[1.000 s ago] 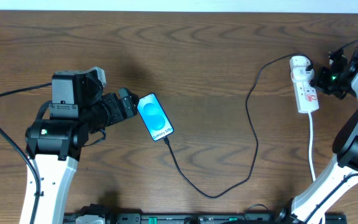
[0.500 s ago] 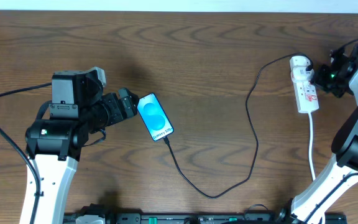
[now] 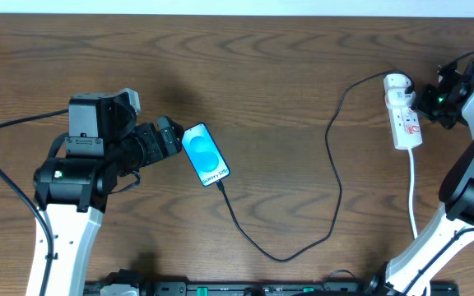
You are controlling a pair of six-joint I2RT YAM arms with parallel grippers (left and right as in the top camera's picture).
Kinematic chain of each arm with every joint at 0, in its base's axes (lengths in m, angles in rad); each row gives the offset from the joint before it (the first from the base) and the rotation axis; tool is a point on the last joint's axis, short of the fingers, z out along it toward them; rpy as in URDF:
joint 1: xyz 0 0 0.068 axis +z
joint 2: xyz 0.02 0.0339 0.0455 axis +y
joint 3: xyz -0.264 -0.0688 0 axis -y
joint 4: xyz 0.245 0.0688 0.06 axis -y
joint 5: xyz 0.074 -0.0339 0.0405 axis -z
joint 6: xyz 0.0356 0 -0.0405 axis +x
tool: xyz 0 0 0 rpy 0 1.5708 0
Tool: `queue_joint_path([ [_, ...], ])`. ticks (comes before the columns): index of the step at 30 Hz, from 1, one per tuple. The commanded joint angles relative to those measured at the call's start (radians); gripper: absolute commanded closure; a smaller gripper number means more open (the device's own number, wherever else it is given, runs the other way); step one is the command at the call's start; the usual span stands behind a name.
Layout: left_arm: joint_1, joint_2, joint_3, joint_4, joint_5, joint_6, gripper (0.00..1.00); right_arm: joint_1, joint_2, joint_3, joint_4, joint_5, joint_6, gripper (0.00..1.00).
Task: Plug charger to phone and switch on socket
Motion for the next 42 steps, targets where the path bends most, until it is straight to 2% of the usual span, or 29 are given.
queue_joint_path([
  [1,0.001,-0.007,0.018,0.000,-0.009,0.002,0.06,0.046,0.031,-0.024,-0.047,-0.138,-0.006,0.99],
  [20,0.001,-0.007,0.018,0.000,-0.009,0.002,0.06,0.089,0.031,-0.028,-0.090,-0.126,-0.040,0.99],
  [33,0.001,-0.007,0.018,0.000,-0.009,0.002,0.06,0.090,0.032,-0.028,-0.083,-0.131,-0.109,0.99],
  [42,0.001,-0.007,0.018,0.000,-0.009,0.002,0.06,0.079,0.031,-0.027,-0.045,-0.164,-0.109,0.99],
])
